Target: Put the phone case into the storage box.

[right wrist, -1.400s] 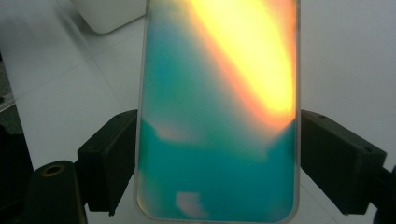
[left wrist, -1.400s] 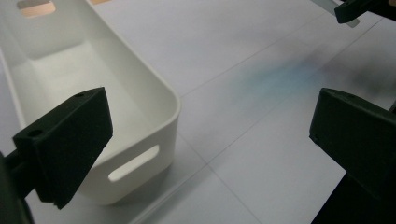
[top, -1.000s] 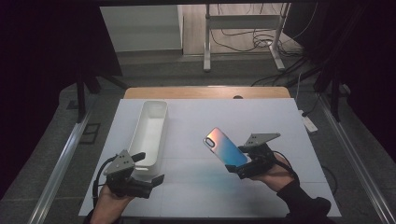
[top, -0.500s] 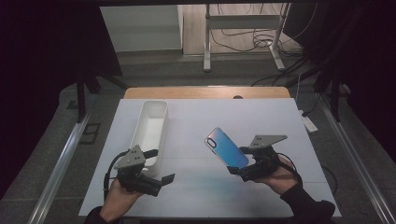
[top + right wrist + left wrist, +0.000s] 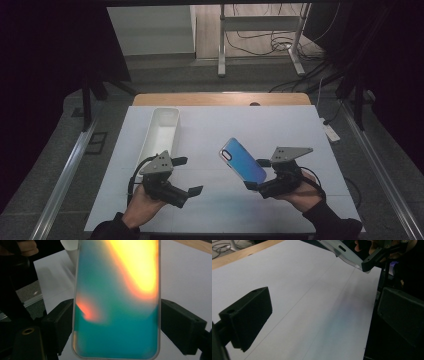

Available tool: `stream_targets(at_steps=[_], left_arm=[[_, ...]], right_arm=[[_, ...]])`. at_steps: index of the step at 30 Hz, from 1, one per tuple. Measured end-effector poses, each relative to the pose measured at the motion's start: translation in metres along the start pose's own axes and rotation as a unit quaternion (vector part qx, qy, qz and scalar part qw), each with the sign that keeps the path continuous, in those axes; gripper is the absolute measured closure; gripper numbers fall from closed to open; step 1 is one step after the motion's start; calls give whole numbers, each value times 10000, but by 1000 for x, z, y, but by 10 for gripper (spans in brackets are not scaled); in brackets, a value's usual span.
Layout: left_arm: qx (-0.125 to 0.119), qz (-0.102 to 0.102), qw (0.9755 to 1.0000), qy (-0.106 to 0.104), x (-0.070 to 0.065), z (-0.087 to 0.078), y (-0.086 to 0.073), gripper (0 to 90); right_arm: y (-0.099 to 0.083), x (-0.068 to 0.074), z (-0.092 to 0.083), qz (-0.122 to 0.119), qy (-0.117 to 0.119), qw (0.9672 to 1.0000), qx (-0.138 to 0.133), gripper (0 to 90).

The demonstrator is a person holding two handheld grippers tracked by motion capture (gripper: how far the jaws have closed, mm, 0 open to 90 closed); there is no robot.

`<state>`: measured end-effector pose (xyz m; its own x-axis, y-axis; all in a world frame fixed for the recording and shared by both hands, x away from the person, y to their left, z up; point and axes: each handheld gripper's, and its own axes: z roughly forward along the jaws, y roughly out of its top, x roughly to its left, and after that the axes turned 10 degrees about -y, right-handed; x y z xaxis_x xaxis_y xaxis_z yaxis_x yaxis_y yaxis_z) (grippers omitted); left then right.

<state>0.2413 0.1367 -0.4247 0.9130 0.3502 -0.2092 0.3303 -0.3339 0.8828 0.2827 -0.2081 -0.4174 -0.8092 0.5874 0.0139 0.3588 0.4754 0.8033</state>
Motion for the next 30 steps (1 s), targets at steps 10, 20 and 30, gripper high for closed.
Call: stream_targets(at_steps=[10, 20, 30], left_arm=[[-108, 56, 9992, -374, -1, 11, 9, 0], [-119, 138, 9975, -688, -4, 25, 18, 0], [-69, 223, 9949, -983, -8, 38, 27, 0]], right_arm=[[1, 7, -5, -76, 147, 9998, -115, 167], [2, 13, -7, -138, 281, 9993, -219, 167], [5, 18, -8, -225, 440, 9983, -319, 167]])
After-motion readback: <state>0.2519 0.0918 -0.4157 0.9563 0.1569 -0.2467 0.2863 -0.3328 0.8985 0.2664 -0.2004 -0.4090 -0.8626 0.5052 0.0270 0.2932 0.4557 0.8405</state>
